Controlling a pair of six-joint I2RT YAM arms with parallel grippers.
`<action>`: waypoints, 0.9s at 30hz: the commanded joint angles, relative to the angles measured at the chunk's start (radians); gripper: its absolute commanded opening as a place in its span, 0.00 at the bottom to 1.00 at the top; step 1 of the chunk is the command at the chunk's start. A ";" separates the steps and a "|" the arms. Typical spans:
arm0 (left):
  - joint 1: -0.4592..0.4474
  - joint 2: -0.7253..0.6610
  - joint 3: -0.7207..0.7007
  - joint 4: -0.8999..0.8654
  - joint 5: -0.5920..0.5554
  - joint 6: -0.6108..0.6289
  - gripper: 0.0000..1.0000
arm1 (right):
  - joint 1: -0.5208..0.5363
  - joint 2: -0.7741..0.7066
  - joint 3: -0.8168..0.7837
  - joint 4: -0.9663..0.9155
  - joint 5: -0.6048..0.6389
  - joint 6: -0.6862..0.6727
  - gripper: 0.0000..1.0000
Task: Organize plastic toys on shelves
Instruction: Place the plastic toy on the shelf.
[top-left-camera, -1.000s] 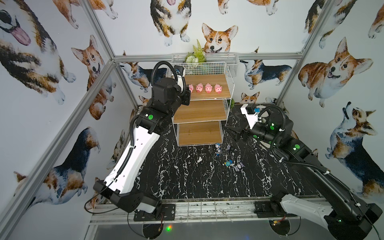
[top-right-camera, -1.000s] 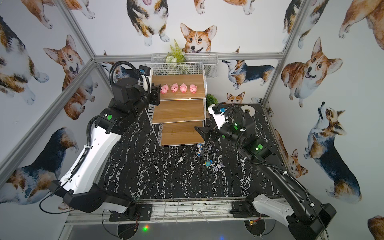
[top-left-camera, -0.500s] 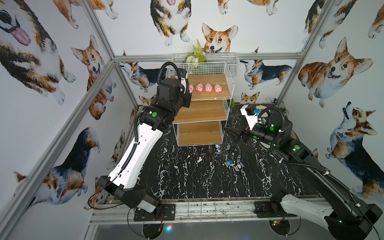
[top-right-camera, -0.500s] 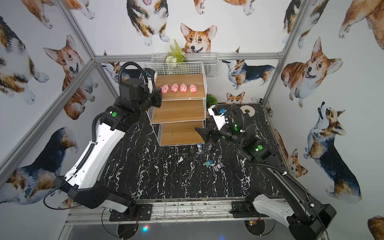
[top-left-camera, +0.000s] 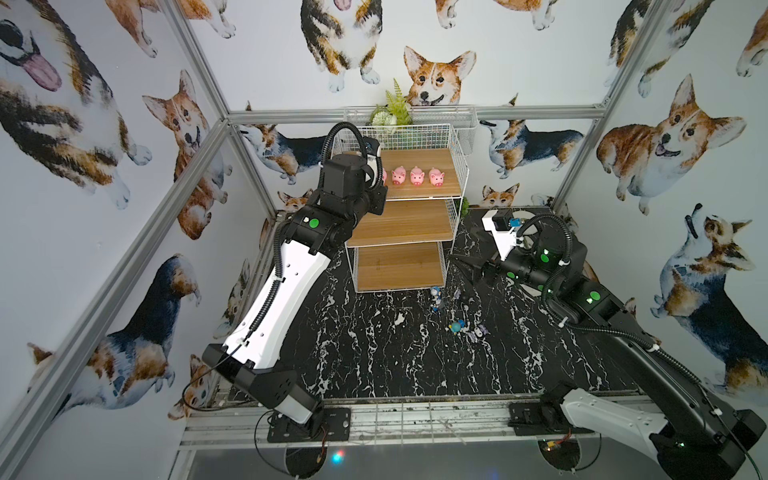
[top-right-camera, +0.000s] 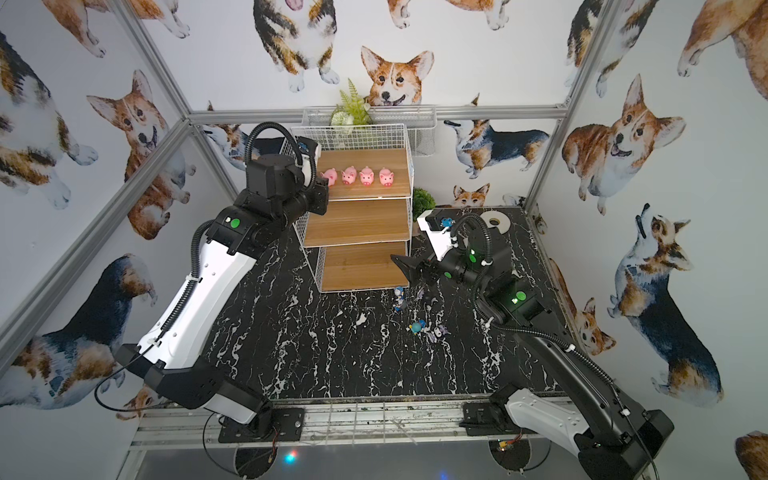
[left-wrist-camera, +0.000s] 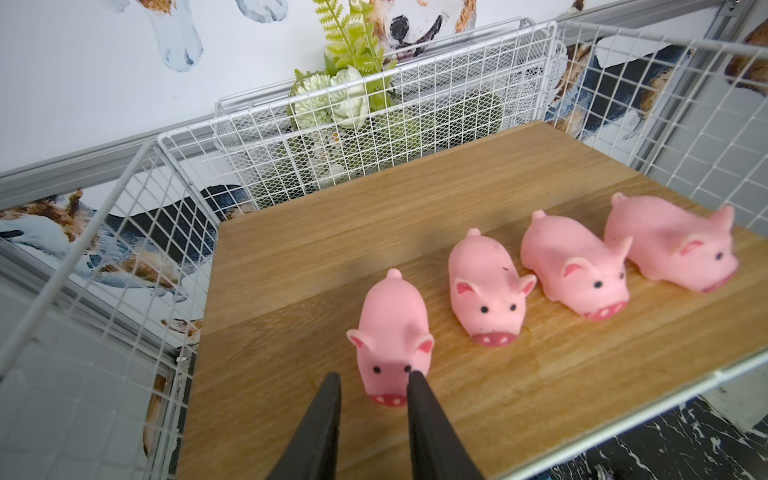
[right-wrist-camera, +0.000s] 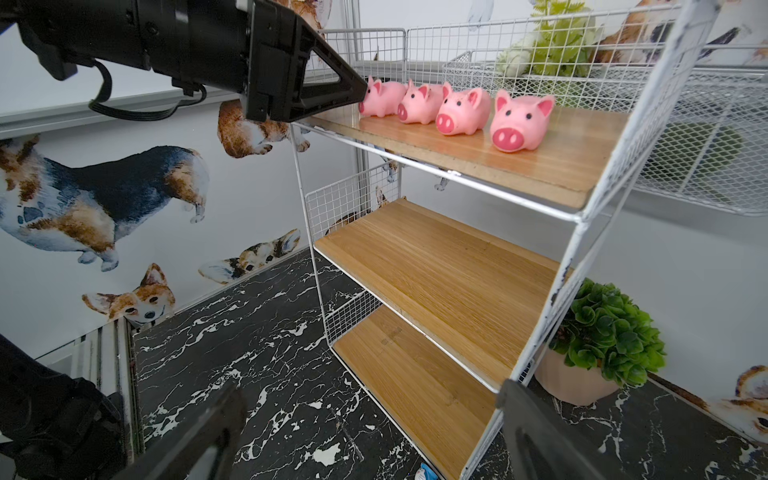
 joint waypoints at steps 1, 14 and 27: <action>0.001 0.008 0.014 -0.007 0.021 -0.001 0.31 | 0.000 -0.003 0.000 0.033 0.000 -0.011 1.00; 0.001 0.041 0.050 -0.017 0.031 0.001 0.31 | 0.001 -0.007 -0.002 0.031 0.004 -0.012 1.00; 0.001 0.058 0.067 -0.014 0.042 -0.008 0.30 | 0.000 -0.012 -0.006 0.029 0.010 -0.016 1.00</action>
